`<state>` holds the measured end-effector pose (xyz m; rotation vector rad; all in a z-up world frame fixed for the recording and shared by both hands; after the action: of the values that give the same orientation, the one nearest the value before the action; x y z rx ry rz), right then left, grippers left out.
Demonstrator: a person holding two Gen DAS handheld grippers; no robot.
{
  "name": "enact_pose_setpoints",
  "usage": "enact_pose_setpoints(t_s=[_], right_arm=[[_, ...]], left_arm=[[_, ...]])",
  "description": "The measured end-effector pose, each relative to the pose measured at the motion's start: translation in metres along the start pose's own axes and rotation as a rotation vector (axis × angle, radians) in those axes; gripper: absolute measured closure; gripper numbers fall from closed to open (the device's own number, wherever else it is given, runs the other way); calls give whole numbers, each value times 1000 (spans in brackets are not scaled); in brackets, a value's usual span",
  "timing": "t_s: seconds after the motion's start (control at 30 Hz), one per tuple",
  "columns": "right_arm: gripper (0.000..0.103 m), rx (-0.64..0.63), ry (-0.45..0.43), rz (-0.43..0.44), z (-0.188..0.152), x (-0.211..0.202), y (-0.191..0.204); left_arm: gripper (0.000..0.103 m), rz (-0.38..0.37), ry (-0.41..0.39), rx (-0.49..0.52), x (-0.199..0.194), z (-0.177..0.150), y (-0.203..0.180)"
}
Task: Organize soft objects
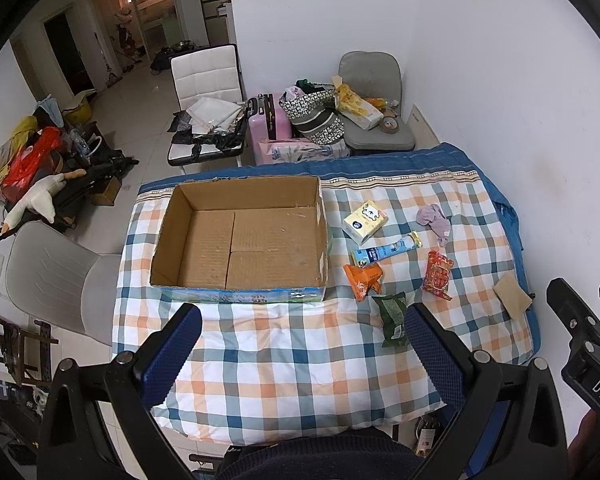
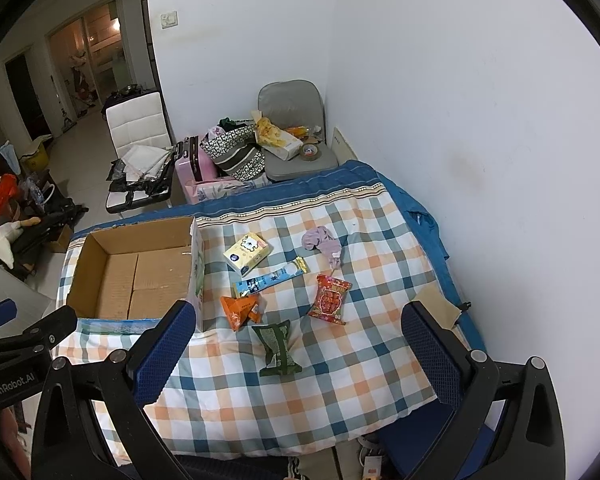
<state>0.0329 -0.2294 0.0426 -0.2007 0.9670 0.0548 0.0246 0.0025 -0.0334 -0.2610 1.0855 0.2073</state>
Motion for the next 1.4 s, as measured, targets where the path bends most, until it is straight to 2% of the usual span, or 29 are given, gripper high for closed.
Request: enact_pose_setpoints(t_s=[0.37,0.6,1.03,1.4], right_arm=[[0,0,-2,0,-3,2,2],[0,2,-8,-6,11,0,-2],[0,0,-19,-9,5,0,0],[0,-2,-21,-8,4,0,1]], left_arm=[[0,3,-2,-1,0,3,1],[0,2,-4,-1,0,7,3],[0,3,-4,-5,0,19,8],[0,2,-8,-7,-1,16,8]])
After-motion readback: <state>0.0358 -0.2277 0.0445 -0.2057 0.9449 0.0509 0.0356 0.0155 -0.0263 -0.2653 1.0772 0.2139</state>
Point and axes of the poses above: each gripper's, at about its wrist camera, not at the fingertips, and x roughly the way its jaws point, y to its left, z to its top, the point moved 5 cm from there along x, roughly the way its jaws point, and after that the axes turned 11 degrees about -x, right-handed, at the moved point
